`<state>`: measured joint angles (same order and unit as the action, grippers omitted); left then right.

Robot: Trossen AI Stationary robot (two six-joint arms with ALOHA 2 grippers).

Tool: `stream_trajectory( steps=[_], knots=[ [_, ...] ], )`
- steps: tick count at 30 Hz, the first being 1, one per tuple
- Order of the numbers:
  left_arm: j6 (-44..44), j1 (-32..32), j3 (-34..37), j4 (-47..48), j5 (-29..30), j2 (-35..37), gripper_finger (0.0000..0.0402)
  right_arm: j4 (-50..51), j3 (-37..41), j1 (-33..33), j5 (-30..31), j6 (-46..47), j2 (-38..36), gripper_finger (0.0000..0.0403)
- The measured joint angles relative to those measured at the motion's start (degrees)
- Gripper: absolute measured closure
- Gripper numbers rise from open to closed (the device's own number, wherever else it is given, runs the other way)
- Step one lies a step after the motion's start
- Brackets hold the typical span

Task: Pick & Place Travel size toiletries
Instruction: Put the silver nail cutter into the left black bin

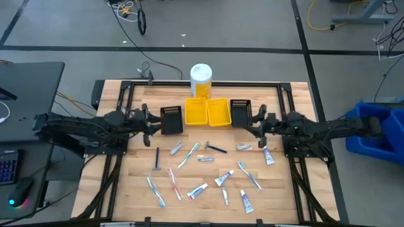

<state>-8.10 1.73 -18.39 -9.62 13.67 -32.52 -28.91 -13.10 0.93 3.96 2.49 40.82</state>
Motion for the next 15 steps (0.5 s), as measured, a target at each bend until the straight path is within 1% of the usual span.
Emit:
stream_trajectory(
  steps=[4, 8, 10, 15],
  knots=[
    [-3.6, 1.2, -3.7, 4.9, -1.4, -5.0, 0.0271, 0.0, -3.7, -2.2, 0.0, 1.2, 8.3, 0.0240],
    [-5.5, 3.4, -6.7, 9.4, -1.3, -9.3, 0.0263, 0.0, -7.5, -4.9, 0.0, 1.2, 15.8, 0.0243],
    [-6.5, 4.8, -7.8, 10.2, -1.0, -11.5, 0.0259, 0.0, -9.0, -6.2, 0.1, 1.2, 19.3, 0.0242],
    [-9.8, 8.5, -9.2, 10.6, -0.1, -17.5, 0.0253, 0.4, -11.3, -8.2, 2.9, 2.7, 26.7, 0.0238]
  ],
)
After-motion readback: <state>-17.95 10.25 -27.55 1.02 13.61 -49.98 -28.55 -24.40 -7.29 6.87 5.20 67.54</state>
